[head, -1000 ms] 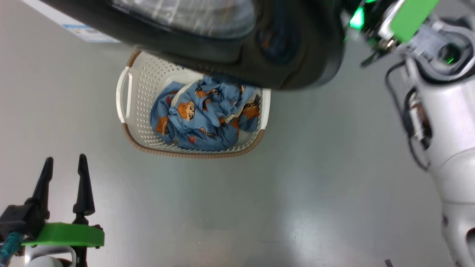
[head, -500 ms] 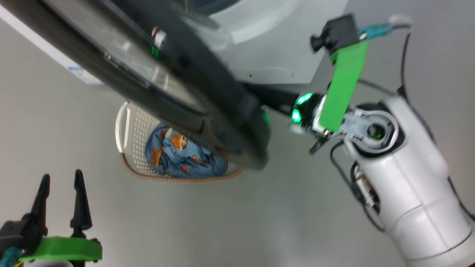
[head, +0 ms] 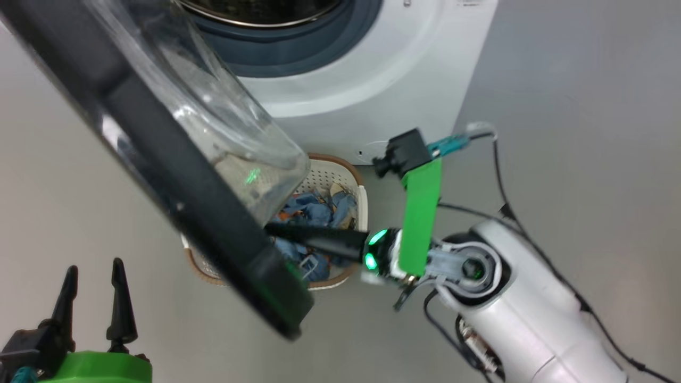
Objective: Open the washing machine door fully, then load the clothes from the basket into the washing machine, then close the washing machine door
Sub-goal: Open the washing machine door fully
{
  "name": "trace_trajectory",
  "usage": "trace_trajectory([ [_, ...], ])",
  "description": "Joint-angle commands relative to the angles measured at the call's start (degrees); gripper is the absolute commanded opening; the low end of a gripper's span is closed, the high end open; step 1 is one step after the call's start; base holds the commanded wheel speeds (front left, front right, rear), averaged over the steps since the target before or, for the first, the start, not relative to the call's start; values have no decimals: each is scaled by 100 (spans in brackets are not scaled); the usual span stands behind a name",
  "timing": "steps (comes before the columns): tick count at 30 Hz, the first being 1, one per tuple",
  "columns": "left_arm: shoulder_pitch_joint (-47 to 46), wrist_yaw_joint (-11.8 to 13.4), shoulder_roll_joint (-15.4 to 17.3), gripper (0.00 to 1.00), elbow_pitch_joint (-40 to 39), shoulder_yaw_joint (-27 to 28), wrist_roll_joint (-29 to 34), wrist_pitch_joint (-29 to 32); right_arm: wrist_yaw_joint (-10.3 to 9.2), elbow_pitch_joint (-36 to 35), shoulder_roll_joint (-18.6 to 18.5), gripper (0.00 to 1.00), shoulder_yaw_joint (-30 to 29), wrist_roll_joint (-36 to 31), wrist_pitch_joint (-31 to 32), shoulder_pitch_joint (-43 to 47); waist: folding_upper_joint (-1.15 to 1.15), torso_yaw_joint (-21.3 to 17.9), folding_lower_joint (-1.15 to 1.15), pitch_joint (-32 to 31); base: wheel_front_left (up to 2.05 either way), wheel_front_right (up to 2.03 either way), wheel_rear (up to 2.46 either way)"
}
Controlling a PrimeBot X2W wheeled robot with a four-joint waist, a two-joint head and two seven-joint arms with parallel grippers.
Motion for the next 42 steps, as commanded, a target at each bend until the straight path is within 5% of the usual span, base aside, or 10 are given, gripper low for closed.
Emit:
trace_trajectory([
  [1,22,-17,103,100,-96,170,47,-54,11,-217,227,0,265,131,-121,134,0,135,0,-113,0,0,0],
  [17,-32,-17,-17,100,82,-342,7,-54,11,95,229,0,1176,720,-1198,159,0,776,0,-526,0,0,0],
  [36,174,-17,-44,100,148,-96,-18,-54,11,71,229,2,1410,747,-1799,339,0,591,0,-862,0,0,0],
  [38,208,-17,-44,100,161,-13,-53,-54,11,-20,229,55,1328,505,-1905,407,0,519,0,-896,0,0,0],
  [39,224,-17,-44,100,165,24,-56,-54,11,-58,229,94,1285,383,-1963,456,0,487,0,-919,0,0,0],
  [42,272,-17,-45,100,169,141,-53,-54,11,-192,229,100,1143,-105,-2202,563,0,391,0,-960,0,0,0],
])
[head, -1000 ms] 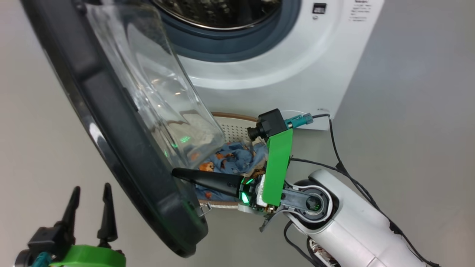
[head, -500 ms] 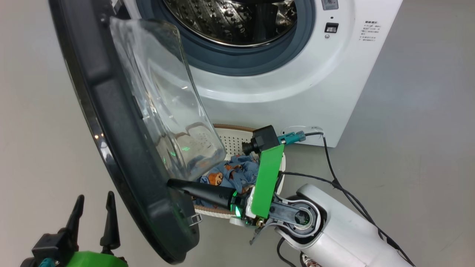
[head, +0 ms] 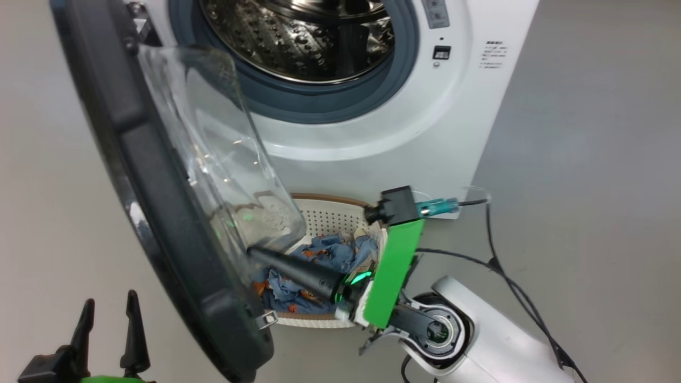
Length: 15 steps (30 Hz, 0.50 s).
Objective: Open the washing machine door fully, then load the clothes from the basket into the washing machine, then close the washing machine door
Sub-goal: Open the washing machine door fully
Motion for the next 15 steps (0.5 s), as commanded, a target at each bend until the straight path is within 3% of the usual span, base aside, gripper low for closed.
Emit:
trace_trajectory([
  [1,-60,-17,107,100,-100,231,-10,-54,10,-235,170,100,-67,-188,-157,101,0,-74,0,-53,0,0,0],
  [4,-39,-17,107,100,-77,258,-27,-54,10,-489,30,100,-277,-773,-772,272,0,-70,0,-123,0,0,0],
  [7,-1,-17,107,100,-81,328,-47,-54,10,-739,-373,100,-213,-1405,-1492,390,0,-105,0,-173,0,0,0],
  [8,36,-17,107,100,-62,353,-45,-54,10,-869,-701,100,-138,-1796,-2157,445,0,-122,0,-217,0,0,0],
  [11,104,-17,106,100,-41,378,-51,-54,10,-788,-1268,100,-1,-2334,-3194,549,0,-150,0,-291,0,0,0],
  [13,133,-17,106,100,-44,407,-57,-54,10,-720,-1415,100,7,-2478,-3373,596,0,-176,0,-321,0,0,0],
  [15,230,-17,106,100,-59,512,-68,-54,10,-553,-1710,100,-266,-3022,-3515,762,0,-281,0,-361,0,0,0],
])
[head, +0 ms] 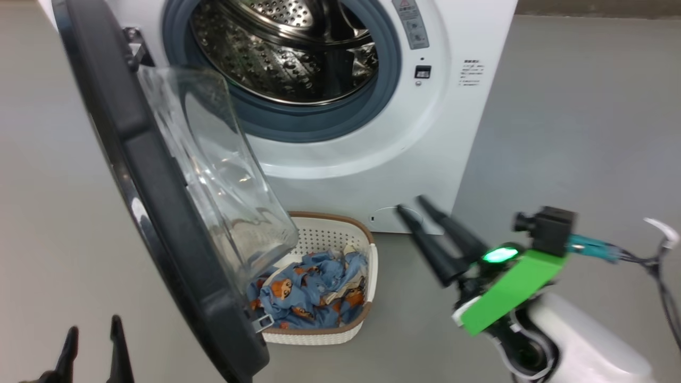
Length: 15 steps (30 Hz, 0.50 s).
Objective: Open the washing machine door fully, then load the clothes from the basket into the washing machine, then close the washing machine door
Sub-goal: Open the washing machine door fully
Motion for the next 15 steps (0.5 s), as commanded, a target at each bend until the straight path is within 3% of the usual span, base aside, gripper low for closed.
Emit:
trace_trajectory([
  [1,-42,-17,109,100,-128,227,-19,-54,10,-143,38,100,-259,-264,-68,150,0,-109,0,-37,0,0,0],
  [7,90,-17,108,100,-157,383,-14,-54,10,-338,214,100,-1607,-2182,-72,872,0,-314,0,-52,0,0,0],
  [15,138,-17,108,100,-159,451,-47,-54,10,-453,560,100,-2950,-3866,-73,1942,0,-356,0,-96,0,0,0],
])
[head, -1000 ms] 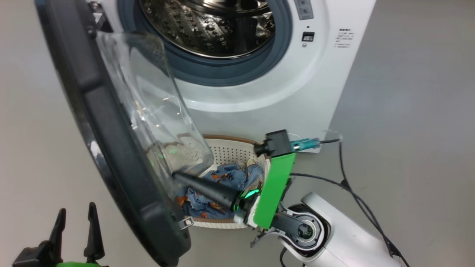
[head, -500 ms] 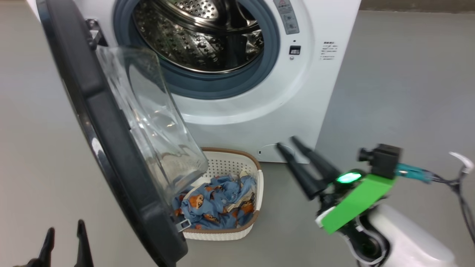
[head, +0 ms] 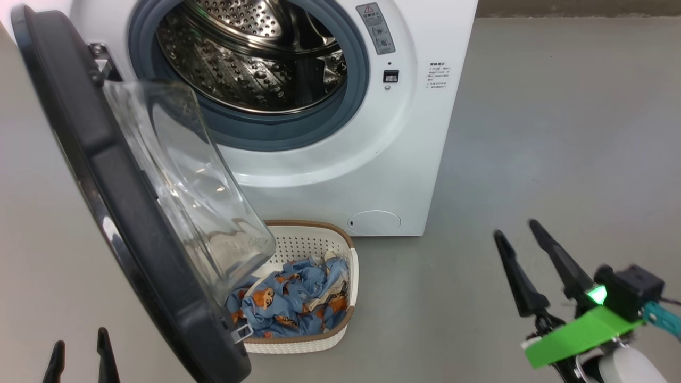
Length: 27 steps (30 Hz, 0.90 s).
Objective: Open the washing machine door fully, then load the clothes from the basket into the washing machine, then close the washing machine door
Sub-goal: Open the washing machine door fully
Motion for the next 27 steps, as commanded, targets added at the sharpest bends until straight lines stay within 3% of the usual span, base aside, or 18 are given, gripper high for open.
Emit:
trace_trajectory([
  [1,-35,-17,108,100,-143,208,-37,-54,10,-195,32,100,-51,-198,-67,84,0,-5,0,-3,0,0,0],
  [14,39,-17,108,100,-152,255,-23,-54,10,-309,491,100,-942,-1521,-67,751,0,-108,0,2,0,0,0],
  [27,198,-17,108,100,-150,214,28,-54,10,-56,838,100,-1639,-1999,-67,1105,0,-192,0,-73,0,0,0],
])
